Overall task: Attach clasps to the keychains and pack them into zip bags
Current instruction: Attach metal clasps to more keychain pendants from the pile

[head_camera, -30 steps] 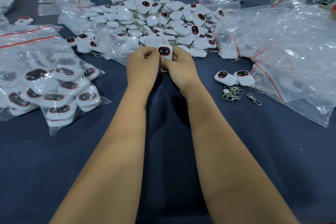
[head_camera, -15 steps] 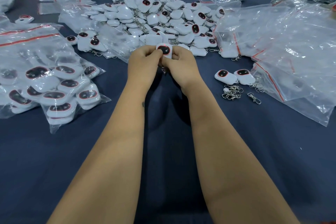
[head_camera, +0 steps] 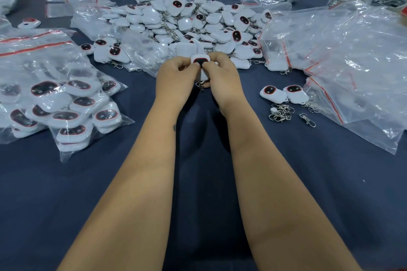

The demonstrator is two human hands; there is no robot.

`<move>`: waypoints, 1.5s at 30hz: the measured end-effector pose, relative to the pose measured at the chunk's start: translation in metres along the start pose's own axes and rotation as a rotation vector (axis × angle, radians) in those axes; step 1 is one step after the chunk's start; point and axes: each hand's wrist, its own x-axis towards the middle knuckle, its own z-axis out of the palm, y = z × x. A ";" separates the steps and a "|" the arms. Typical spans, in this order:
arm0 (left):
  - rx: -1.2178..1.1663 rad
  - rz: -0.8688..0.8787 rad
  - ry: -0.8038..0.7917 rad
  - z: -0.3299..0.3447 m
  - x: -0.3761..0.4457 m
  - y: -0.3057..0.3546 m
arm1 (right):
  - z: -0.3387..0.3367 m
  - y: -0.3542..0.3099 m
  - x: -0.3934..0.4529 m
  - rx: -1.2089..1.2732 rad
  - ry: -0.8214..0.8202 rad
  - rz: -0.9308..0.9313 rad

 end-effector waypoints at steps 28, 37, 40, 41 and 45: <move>0.027 -0.004 0.039 0.002 -0.001 0.002 | -0.002 -0.002 -0.004 0.010 -0.017 -0.010; -0.088 -0.061 0.059 0.000 -0.002 0.005 | -0.006 -0.003 -0.002 0.213 0.068 0.007; 0.017 -0.028 0.035 0.001 -0.001 0.001 | -0.009 -0.003 -0.001 0.363 0.104 0.008; 0.061 -0.016 0.023 0.002 -0.001 0.001 | -0.010 -0.003 0.000 0.422 0.121 0.016; 0.137 -0.012 -0.020 0.003 -0.003 0.001 | -0.015 -0.004 0.003 0.683 0.150 0.076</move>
